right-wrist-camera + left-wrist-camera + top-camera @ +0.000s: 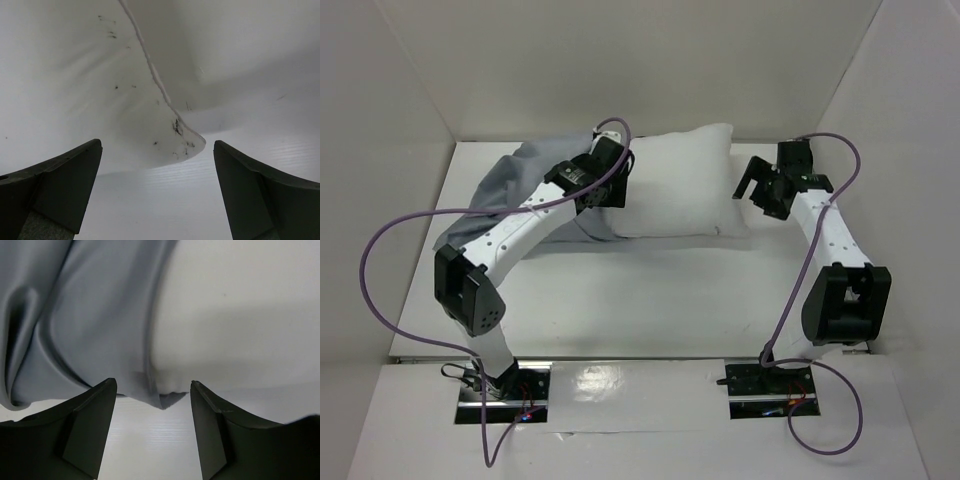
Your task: Put the pillow into the pillowcase
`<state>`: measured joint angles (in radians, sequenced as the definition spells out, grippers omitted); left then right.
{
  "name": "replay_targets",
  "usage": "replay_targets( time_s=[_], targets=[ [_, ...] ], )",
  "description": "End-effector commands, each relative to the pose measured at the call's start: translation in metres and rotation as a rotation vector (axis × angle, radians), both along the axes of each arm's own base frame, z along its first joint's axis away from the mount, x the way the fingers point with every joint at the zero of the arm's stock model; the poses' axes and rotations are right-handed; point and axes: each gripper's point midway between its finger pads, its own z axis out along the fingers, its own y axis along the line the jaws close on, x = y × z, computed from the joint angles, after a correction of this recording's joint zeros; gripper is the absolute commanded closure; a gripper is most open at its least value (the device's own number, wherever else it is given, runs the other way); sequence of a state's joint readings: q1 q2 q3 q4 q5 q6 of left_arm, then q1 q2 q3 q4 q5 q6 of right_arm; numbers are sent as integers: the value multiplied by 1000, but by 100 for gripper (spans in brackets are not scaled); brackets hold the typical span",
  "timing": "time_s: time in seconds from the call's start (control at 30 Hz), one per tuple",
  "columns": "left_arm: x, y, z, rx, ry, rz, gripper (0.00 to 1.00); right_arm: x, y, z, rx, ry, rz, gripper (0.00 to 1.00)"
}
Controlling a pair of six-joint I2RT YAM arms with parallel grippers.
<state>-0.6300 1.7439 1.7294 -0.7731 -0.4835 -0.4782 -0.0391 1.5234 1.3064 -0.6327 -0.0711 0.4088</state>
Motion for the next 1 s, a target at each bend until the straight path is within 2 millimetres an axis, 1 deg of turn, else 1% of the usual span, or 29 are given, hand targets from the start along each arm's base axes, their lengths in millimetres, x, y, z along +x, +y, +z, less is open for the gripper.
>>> replay_targets(
  time_s=[0.0, 0.07, 0.1, 0.13, 0.17, 0.2, 0.23, 0.27, 0.3, 0.33, 0.37, 0.4, 0.43, 0.47, 0.5, 0.53, 0.57, 0.6, 0.63, 0.67, 0.7, 0.73, 0.77, 0.8, 0.83, 0.87, 0.9, 0.93, 0.97],
  targets=[
    [13, 6, 18, -22, -84, 90, 27, 1, 1, 6, 6, -50, 25, 0],
    [20, 13, 7, 17, -75, 121, 27, 3, 1, 7, 12, -58, 18, 0],
    [23, 13, 7, 23, -79, 127, 27, 4, 1, 4, 12, -49, 18, 0],
    [28, 17, 4, 33, -79, 144, 27, 7, 1, 6, 11, -63, 18, 0],
    [34, 21, 1, 36, -75, 159, 27, 8, 0, -1, 32, -43, 13, 0],
    [44, 20, -7, 44, -65, 168, 27, 12, 2, 2, 40, -65, 22, 0],
    [47, 24, -11, 54, -53, 190, 27, 13, 4, -4, 49, -50, 29, 0],
    [51, 29, -14, 63, -42, 203, 27, 18, 5, -4, 56, -56, 36, 0],
    [56, 26, -11, 55, -52, 204, 32, 21, 7, -1, 68, -74, 36, 0],
    [59, 29, -19, 64, -27, 209, 40, 24, 7, -4, 68, -74, 36, 0],
    [61, 28, -14, 56, -38, 209, 49, 30, 13, -6, 93, -85, 62, 0],
    [60, 24, -16, 38, -26, 192, 60, 33, 16, -7, 108, -90, 77, 0],
    [62, 21, -15, 34, -25, 177, 80, 36, 20, -9, 125, -92, 93, 0],
    [63, 18, -11, 27, -26, 156, 90, 38, 28, -20, 165, -71, 127, 0],
    [63, 14, -8, 16, -27, 136, 97, 40, 34, -25, 192, -64, 151, 0],
    [66, 2, -5, -15, -23, 80, 100, 46, 39, -27, 210, -83, 184, 0],
    [65, -9, -1, -31, -26, 39, 100, 50, 45, -29, 237, -92, 212, 3],
    [64, -22, 8, -55, -42, -6, 100, 53, 58, -37, 309, -94, 264, 12],
    [58, -45, 14, -109, -32, -101, 100, 54, 74, -35, 353, -107, 315, 26],
    [53, -63, 19, -119, -31, -176, 100, 48, 100, -38, 410, -90, 364, 65],
    [41, -96, 17, -139, -18, -270, 100, 44, 119, -31, 458, -95, 411, 83],
    [37, -124, 43, -208, -56, -342, 100, 47, 135, -22, 481, -126, 436, 98],
    [20, -158, 50, -286, -29, -480, 100, 32, 168, -18, 552, -103, 458, 100],
    [3, -194, 42, -329, 9, -565, 100, 24, 185, 8, 590, -163, 500, 100],
    [-9, -217, 64, -394, -11, -650, 100, 24, 200, 29, 609, -251, 526, 100],
    [-32, -242, 70, -470, 32, -774, 100, 13, 210, 32, 625, -258, 527, 100],
    [-34, -248, 70, -473, 36, -757, 100, 2, 222, 38, 641, -259, 532, 100],
    [-39, -251, 75, -495, 40, -786, 100, -2, 215, 55, 618, -316, 506, 100],
    [-50, -253, 77, -542, 76, -848, 100, -9, 211, 49, 608, -304, 485, 100]
  ],
)
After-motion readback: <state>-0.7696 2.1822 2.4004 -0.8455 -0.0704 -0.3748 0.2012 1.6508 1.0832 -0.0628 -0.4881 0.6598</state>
